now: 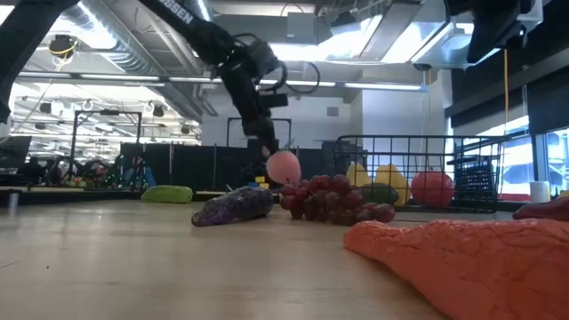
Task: Build produce basket
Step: Put the pink peach into the black wire basket
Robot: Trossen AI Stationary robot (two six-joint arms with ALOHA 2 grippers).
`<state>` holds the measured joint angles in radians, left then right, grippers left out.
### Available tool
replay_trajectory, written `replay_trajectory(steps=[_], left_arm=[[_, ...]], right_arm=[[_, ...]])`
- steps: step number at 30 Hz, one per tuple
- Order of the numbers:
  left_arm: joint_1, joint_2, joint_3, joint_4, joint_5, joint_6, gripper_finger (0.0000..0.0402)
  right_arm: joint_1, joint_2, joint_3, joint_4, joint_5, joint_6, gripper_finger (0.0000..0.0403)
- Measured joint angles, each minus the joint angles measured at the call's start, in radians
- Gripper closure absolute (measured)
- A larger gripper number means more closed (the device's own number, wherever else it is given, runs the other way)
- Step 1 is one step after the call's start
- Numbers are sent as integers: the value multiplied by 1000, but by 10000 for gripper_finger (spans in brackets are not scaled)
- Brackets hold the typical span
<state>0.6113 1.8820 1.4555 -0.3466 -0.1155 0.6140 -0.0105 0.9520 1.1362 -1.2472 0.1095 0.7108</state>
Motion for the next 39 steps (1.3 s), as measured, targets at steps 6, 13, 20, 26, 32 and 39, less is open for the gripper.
replay_trajectory(steps=[6,13,20,26,32,39], left_arm=[[-4,0,132,-129,-25,7,401],[-18,0,310,-267,-63,102,401],[-66,0,455,-325,-49,116,401],[-153,0,502,-326,-7,160,401],[-226,4,508,-274,60,163,401],[-264,61,509,-166,84,155,401]], right_arm=[[0,-6,0,0,41,-59,402],[0,-20,0,-1,82,-94,402],[0,-56,0,-1,255,-110,402],[0,-78,0,0,390,-141,402],[0,-79,0,1,505,-147,402],[0,-78,0,7,537,-156,402]])
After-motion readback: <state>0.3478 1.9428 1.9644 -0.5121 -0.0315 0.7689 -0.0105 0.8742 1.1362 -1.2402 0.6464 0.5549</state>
